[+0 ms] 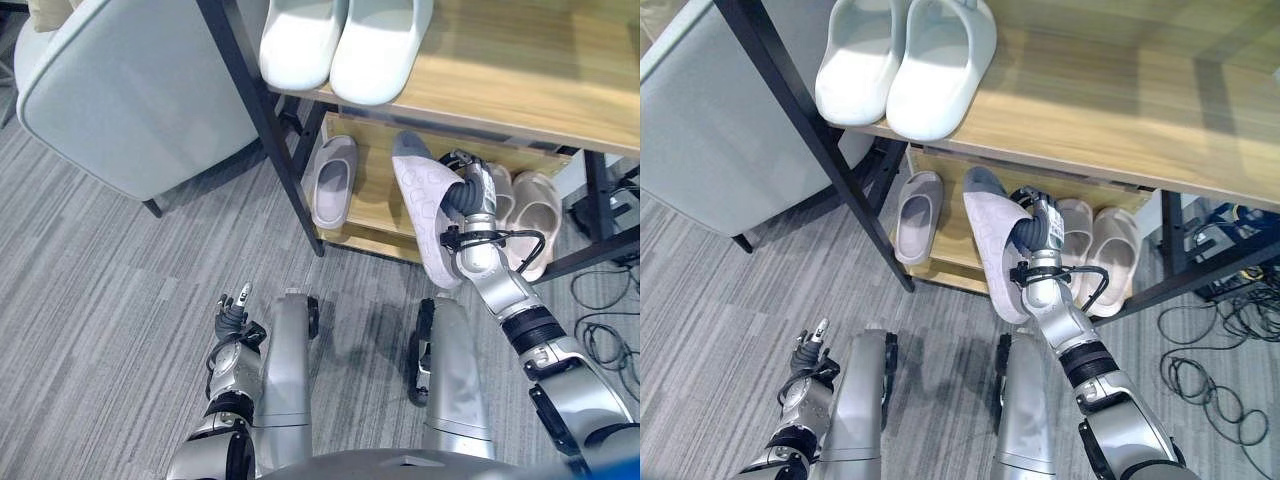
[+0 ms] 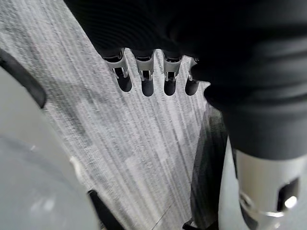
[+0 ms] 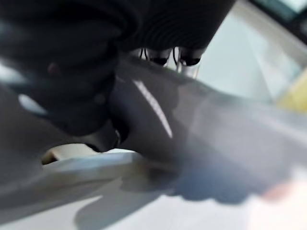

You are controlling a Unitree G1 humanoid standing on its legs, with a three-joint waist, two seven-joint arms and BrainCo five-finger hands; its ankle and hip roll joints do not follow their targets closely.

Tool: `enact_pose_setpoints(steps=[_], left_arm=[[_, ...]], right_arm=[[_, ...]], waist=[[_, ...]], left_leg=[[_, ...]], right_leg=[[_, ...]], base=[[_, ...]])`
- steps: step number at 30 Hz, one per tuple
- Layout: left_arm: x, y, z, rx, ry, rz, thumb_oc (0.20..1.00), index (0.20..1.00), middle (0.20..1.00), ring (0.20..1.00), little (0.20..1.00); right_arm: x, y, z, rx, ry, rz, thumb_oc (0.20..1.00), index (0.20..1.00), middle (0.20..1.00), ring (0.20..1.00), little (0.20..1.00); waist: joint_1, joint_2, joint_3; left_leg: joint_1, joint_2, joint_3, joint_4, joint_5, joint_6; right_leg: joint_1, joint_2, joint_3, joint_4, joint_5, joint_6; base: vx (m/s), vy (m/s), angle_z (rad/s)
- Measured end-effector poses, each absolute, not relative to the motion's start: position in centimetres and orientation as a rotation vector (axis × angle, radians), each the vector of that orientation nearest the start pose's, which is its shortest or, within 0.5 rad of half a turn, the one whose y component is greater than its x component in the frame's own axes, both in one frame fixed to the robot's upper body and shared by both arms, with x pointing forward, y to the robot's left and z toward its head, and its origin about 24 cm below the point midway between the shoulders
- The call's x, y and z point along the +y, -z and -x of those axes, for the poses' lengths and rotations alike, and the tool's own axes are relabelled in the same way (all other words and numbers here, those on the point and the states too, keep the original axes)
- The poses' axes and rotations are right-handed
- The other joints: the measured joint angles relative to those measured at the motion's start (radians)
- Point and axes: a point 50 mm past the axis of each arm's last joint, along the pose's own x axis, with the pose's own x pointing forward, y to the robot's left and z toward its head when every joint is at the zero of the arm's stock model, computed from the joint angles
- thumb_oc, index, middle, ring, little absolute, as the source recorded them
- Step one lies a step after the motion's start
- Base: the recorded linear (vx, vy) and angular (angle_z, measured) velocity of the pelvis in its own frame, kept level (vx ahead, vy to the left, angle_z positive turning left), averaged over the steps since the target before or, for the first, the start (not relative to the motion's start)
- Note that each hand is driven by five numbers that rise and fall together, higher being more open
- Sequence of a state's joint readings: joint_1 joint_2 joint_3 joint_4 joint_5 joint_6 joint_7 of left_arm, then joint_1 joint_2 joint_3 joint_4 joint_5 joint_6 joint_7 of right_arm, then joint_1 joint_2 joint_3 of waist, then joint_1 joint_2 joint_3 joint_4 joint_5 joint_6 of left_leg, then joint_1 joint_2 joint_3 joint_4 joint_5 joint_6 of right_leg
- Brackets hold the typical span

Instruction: Arrange the slippers neatly on the shoe rack.

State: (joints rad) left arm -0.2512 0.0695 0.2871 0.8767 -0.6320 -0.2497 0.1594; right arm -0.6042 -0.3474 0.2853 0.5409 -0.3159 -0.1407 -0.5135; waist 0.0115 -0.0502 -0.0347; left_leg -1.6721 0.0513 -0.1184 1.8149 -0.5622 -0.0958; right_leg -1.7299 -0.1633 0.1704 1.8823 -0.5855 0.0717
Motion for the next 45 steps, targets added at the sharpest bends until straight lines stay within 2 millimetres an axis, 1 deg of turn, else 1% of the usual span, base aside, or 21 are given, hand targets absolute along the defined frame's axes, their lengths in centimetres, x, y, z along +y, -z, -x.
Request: enact_pose_setpoints(steps=[2,3,5,7,8,9,10,12,13,16,18,20,24,28,31,39,40,41,42,43,45], left_arm=[[22.6,6.5,-25.0,0.316,-0.647,0.631,1.0,1.0,1.0,1.0,1.0],[22.7,6.3,-25.0,0.301,-0.654,0.661,1.0,1.0,1.0,1.0,1.0],[22.7,5.8,-25.5,0.268,-0.649,0.699,1.0,1.0,1.0,1.0,1.0],[22.9,5.4,-25.6,0.248,-0.637,0.696,1.0,1.0,1.0,1.0,1.0],[23.0,5.5,-25.4,0.259,-0.626,0.681,1.0,1.0,1.0,1.0,1.0],[22.9,5.5,-25.5,0.259,-0.617,0.685,1.0,1.0,1.0,1.0,1.0],[22.9,5.4,-25.6,0.257,-0.605,0.687,1.0,1.0,1.0,1.0,1.0],[22.9,5.2,-25.8,0.257,-0.591,0.677,1.0,1.0,1.0,1.0,1.0],[23.0,5.6,-25.2,0.273,-0.598,0.666,1.0,1.0,1.0,1.0,1.0],[23.4,6.1,-24.5,0.291,-0.614,0.654,1.0,1.0,1.0,1.0,1.0],[23.5,6.3,-24.2,0.299,-0.621,0.65,1.0,1.0,1.0,1.0,1.0],[23.7,6.3,-24.1,0.301,-0.622,0.644,1.0,1.0,1.0,1.0,1.0],[23.8,6.8,-23.6,0.317,-0.616,0.638,1.0,1.0,1.0,1.0,1.0],[23.9,8.0,-22.0,0.37,-0.632,0.613,1.0,1.0,1.0,1.0,1.0],[24.1,9.0,-20.7,0.417,-0.651,0.595,1.0,1.0,1.0,1.0,1.0],[23.9,9.6,-19.9,0.437,-0.626,0.594,1.0,1.0,1.0,1.0,1.0],[23.9,9.6,-19.9,0.439,-0.626,0.592,1.0,1.0,1.0,1.0,1.0],[23.9,9.6,-20.0,0.439,-0.625,0.592,1.0,1.0,1.0,1.0,1.0],[23.9,9.6,-19.9,0.438,-0.626,0.593,1.0,1.0,1.0,1.0,1.0],[23.9,9.3,-19.9,0.421,-0.625,0.587,1.0,1.0,1.0,1.0,1.0],[23.9,9.4,-19.7,0.424,-0.63,0.588,1.0,1.0,1.0,1.0,1.0]], right_arm=[[-15.7,-11.8,-36.0,-0.342,0.212,0.697,0.2,0.2,0.2,0.2,0.2],[-15.0,-12.6,-36.6,-0.347,0.2,0.685,0.2,0.2,0.2,0.2,0.2],[-14.3,-13.9,-37.5,-0.343,0.193,0.675,0.2,0.2,0.2,0.2,0.2],[-14.3,-14.3,-38.2,-0.316,0.2,0.676,0.2,0.2,0.2,0.2,0.2],[-14.5,-14.6,-39.3,-0.256,0.217,0.666,0.2,0.2,0.2,0.2,0.2],[-14.6,-14.9,-39.5,-0.241,0.224,0.663,0.2,0.2,0.2,0.2,0.2],[-14.4,-16.4,-40.5,-0.238,0.225,0.679,0.2,0.2,0.2,0.2,0.2],[-14.4,-18.3,-41.4,-0.243,0.235,0.699,0.2,0.2,0.2,0.2,0.2],[-14.0,-19.8,-42.0,-0.248,0.241,0.712,0.2,0.2,0.2,0.2,0.2],[-13.4,-22.8,-42.7,-0.266,0.258,0.761,0.2,0.2,0.2,0.2,0.2],[-13.5,-23.3,-42.9,-0.257,0.268,0.762,0.2,0.2,0.2,0.2,0.2],[-13.4,-23.2,-42.9,-0.243,0.262,0.79,0.2,0.2,0.2,0.2,0.2],[-14.2,-22.4,-43.2,-0.13,0.258,0.831,0.2,0.2,0.2,0.2,0.2],[-15.8,-20.6,-43.2,0.009,0.261,0.915,0.2,0.2,0.2,0.2,0.2],[-16.1,-20.5,-43.1,0.026,0.263,0.887,0.2,0.2,0.2,0.2,0.2],[-16.5,-21.0,-43.2,0.028,0.267,0.868,0.2,0.2,0.2,0.2,0.2],[-16.6,-21.0,-43.2,0.025,0.268,0.862,0.241,0.241,0.241,0.241,0.241],[-16.8,-21.1,-43.2,0.025,0.273,0.841,0.514,0.514,0.514,0.514,0.514],[-17.0,-21.2,-43.2,0.023,0.276,0.831,1.0,1.0,1.0,1.0,1.0],[-17.5,-21.5,-43.1,0.011,0.287,0.806,1.0,1.0,1.0,1.0,1.0],[-18.0,-21.7,-43.1,0.007,0.297,0.808,1.0,1.0,1.0,1.0,1.0]], waist=[[0.001,-0.002,0.035],[0.009,0.004,0.069],[0.014,0.01,0.124],[0.018,0.013,0.152],[0.021,0.009,0.18],[0.022,0.009,0.185],[0.025,0.012,0.217],[0.027,0.01,0.248],[0.035,0.008,0.267],[0.038,-0.009,0.284],[0.038,-0.01,0.285],[0.036,-0.008,0.287],[0.038,-0.008,0.289],[0.05,-0.01,0.292],[0.051,-0.013,0.299],[0.06,-0.019,0.31],[0.061,-0.021,0.314],[0.062,-0.022,0.32],[0.063,-0.022,0.325],[0.068,-0.023,0.347],[0.076,-0.023,0.359]], left_leg=[[0.015,-0.003,-0.004,0.078,-0.049,-0.01],[0.016,-0.008,-0.012,0.123,-0.07,-0.011],[0.015,-0.014,-0.016,0.178,-0.09,-0.014],[0.02,-0.016,-0.017,0.213,-0.102,-0.006],[0.039,-0.016,-0.01,0.24,-0.123,-0.008],[0.041,-0.017,-0.01,0.249,-0.13,-0.008],[0.057,-0.017,-0.004,0.264,-0.137,-0.01],[0.067,-0.017,-0.001,0.279,-0.147,-0.011],[0.075,-0.017,-0.003,0.294,-0.155,-0.012],[0.082,-0.017,-0.001,0.309,-0.165,-0.018],[0.083,-0.017,0.003,0.31,-0.167,-0.017],[0.088,-0.017,0.001,0.313,-0.171,-0.015],[0.098,-0.016,0.001,0.319,-0.18,-0.009],[0.096,-0.018,0.005,0.326,-0.183,-0.007],[0.097,-0.019,0.005,0.328,-0.183,-0.006],[0.102,-0.033,0.004,0.33,-0.183,-0.006],[0.102,-0.034,0.004,0.33,-0.183,-0.006],[0.103,-0.037,0.003,0.331,-0.183,-0.006],[0.104,-0.037,0.003,0.331,-0.183,-0.006],[0.111,-0.04,0.005,0.332,-0.183,-0.006],[0.113,-0.04,0.006,0.332,-0.184,-0.005]], right_leg=[[0.011,0.001,0.019,0.078,-0.05,0.017],[0.014,0.002,0.034,0.121,-0.068,0.025],[0.015,0.004,0.042,0.176,-0.089,0.027],[0.023,0.005,0.049,0.21,-0.102,0.034],[0.036,0.004,0.068,0.243,-0.122,0.037],[0.037,0.006,0.073,0.251,-0.128,0.042],[0.048,0.01,0.086,0.267,-0.135,0.042],[0.055,0.015,0.099,0.285,-0.143,0.048],[0.063,0.018,0.103,0.298,-0.149,0.051],[0.069,0.019,0.113,0.315,-0.16,0.054],[0.071,0.018,0.115,0.315,-0.161,0.054],[0.083,0.017,0.115,0.313,-0.165,0.062],[0.1,0.016,0.115,0.309,-0.17,0.067],[0.101,0.013,0.119,0.312,-0.172,0.068],[0.104,0.013,0.119,0.313,-0.172,0.067],[0.117,-0.001,0.12,0.317,-0.182,0.071],[0.118,-0.004,0.121,0.319,-0.183,0.071],[0.12,-0.008,0.121,0.32,-0.185,0.069],[0.122,-0.01,0.12,0.32,-0.186,0.069],[0.13,-0.013,0.122,0.322,-0.188,0.07],[0.132,-0.013,0.123,0.322,-0.189,0.069]], base=[[0.08,-0.02,0.06],[0.06,-0.029,0.04],[0.06,-0.023,0.07],[0.01,-0.003,0.07],[-0.02,0.009,0.05],[-0.03,0.031,0.02],[0.0,0.0,0.0],[0.01,0.035,0.01],[0.02,0.036,-0.01],[0.02,0.046,0.01],[0.03,0.064,0.0],[0.03,0.059,-0.01],[0.01,0.045,-0.02],[-0.01,0.072,0.0],[-0.01,0.051,0.01],[0.0,0.037,0.04],[-0.02,0.035,0.08],[-0.03,0.035,0.07],[-0.02,0.029,0.07],[-0.01,0.031,0.05],[0.0,0.044,0.02]])
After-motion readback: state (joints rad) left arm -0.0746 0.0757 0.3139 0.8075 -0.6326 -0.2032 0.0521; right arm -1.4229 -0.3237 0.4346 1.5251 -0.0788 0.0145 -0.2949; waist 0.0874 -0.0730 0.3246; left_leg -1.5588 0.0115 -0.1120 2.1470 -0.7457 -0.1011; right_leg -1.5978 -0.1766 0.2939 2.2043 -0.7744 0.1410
